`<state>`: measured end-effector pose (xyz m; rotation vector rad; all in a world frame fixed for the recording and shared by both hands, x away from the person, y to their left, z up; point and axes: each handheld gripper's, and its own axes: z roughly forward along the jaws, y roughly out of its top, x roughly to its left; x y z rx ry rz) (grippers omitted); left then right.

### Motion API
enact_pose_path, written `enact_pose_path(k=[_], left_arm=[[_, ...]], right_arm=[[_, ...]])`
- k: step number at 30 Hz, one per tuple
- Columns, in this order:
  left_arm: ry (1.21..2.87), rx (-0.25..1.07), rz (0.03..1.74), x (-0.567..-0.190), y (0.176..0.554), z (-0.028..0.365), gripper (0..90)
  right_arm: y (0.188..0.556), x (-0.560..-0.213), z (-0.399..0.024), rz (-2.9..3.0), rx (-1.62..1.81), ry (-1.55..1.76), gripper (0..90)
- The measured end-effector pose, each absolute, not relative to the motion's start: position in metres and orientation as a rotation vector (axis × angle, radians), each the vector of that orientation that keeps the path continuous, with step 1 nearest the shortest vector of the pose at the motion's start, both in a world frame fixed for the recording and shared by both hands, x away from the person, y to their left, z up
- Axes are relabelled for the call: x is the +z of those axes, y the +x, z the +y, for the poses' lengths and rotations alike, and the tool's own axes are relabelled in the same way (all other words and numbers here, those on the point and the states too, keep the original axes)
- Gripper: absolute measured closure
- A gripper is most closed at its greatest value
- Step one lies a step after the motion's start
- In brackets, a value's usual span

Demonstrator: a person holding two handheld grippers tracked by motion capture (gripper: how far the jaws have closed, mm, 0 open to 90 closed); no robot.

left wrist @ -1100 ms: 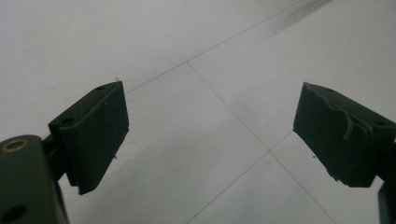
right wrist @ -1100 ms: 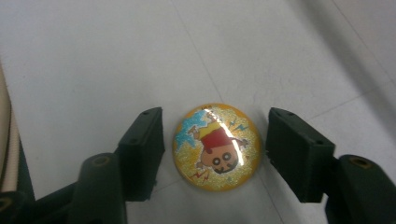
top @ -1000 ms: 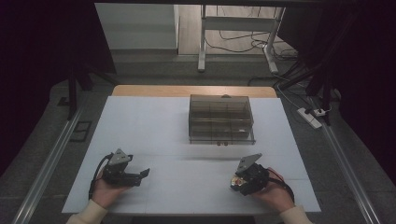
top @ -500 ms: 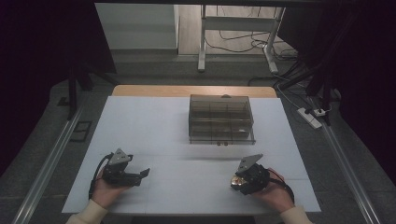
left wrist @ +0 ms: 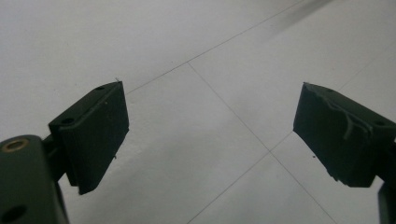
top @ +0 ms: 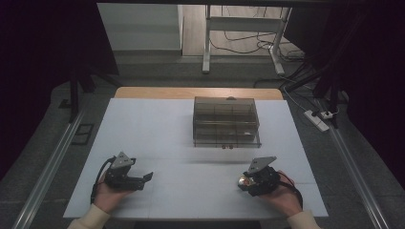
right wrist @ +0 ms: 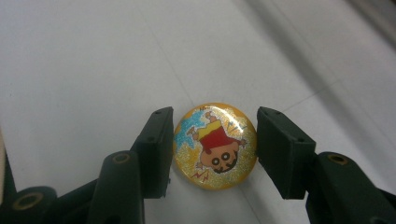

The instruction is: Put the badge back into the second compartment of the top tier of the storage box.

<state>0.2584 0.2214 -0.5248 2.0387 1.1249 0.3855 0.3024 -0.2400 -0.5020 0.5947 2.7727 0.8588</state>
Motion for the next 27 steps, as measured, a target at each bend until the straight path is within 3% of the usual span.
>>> enact_pose_path(k=[27], left_arm=[[2.039, 0.387, 1.127, -0.525, 0.258, 0.221, 10.2]], right_arm=[[0.305, -0.488, -0.263, 2.572, 1.138, 0.723, 46.7]])
